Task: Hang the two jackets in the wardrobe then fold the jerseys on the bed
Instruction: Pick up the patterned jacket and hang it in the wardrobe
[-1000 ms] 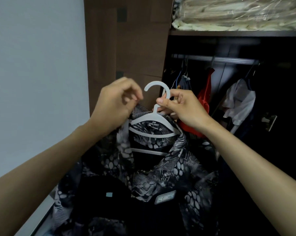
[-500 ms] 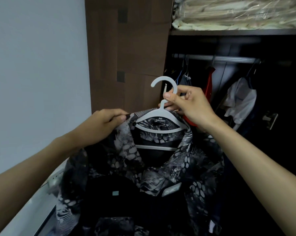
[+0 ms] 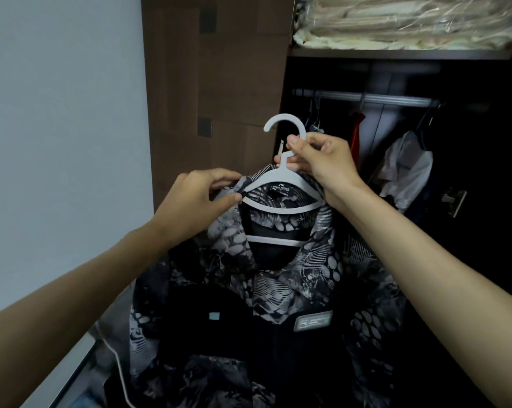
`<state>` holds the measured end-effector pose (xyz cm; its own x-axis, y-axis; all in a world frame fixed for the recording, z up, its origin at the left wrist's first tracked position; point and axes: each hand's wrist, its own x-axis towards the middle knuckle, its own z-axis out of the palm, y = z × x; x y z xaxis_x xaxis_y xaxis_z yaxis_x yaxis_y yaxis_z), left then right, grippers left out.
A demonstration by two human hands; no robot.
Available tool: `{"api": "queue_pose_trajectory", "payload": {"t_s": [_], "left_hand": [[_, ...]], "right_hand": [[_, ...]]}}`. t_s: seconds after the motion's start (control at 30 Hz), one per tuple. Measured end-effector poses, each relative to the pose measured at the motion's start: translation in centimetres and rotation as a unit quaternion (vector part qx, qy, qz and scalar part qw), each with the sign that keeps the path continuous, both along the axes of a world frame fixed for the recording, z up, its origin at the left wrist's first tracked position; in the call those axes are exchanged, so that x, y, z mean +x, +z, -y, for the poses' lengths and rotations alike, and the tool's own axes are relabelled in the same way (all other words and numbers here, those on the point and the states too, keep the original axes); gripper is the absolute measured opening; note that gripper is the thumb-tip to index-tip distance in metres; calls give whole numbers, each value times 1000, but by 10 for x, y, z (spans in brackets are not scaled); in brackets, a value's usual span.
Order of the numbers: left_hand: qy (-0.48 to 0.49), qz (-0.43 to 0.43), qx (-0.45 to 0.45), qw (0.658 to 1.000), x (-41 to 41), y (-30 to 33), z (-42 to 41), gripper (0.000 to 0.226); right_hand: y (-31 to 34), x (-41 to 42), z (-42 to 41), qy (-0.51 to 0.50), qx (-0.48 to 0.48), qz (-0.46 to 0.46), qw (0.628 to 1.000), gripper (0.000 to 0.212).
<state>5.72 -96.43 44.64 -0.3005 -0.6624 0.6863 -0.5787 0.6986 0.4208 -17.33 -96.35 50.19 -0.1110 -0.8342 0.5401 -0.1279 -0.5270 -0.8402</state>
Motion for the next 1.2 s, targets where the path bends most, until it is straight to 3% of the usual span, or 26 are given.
{"api": "queue_pose_trajectory", "payload": {"t_s": [0.13, 0.3, 0.4, 0.43, 0.5, 0.57, 0.6, 0.67, 0.77, 0.9, 1.0, 1.07, 1.13, 1.2], "left_hand": [[33, -32, -26, 999, -16, 2, -1, 35], [83, -17, -134, 987, -32, 5, -13, 46], [106, 6, -131, 986, -35, -2, -22, 52], [101, -15, -105, 989, -31, -8, -22, 53], [6, -135, 43, 990, -18, -18, -25, 46], [-151, -257, 215, 930, -5, -28, -28, 38], [-188, -274, 250, 909, 0, -34, -24, 38], [-151, -255, 231, 927, 8, -45, -16, 36], [25, -131, 100, 986, 19, -52, -7, 39], [94, -53, -25, 994, 32, -32, -6, 56], [54, 25, 45, 997, 31, -3, 4, 53], [16, 92, 79, 992, 27, 10, 15, 31], [-50, 63, 88, 993, 22, 20, 27, 17], [-117, 6, 108, 987, 15, 25, 40, 16]], "right_hand": [[-1, -9, 0, -3, 9, 34, 999, 31], [-3, -8, -4, -42, -4, 66, 997, 24], [0, -7, -7, -73, -32, 81, 994, 31], [1, -8, -9, -78, -39, 83, 993, 33], [3, -11, -14, -83, -43, 90, 991, 33], [5, -12, -18, -78, -33, 95, 992, 25], [5, -11, -20, -69, -29, 96, 993, 21], [5, -5, -23, -48, -29, 89, 994, 22], [3, 5, -27, -38, -40, 53, 997, 27], [4, 6, -28, -33, -44, 21, 998, 17], [12, 4, -27, -23, -34, -23, 999, 16], [20, -1, -26, -28, -39, -36, 998, 14], [29, -10, -22, -31, -39, -43, 998, 13], [36, -25, -19, -40, -25, -77, 996, 17]]}}
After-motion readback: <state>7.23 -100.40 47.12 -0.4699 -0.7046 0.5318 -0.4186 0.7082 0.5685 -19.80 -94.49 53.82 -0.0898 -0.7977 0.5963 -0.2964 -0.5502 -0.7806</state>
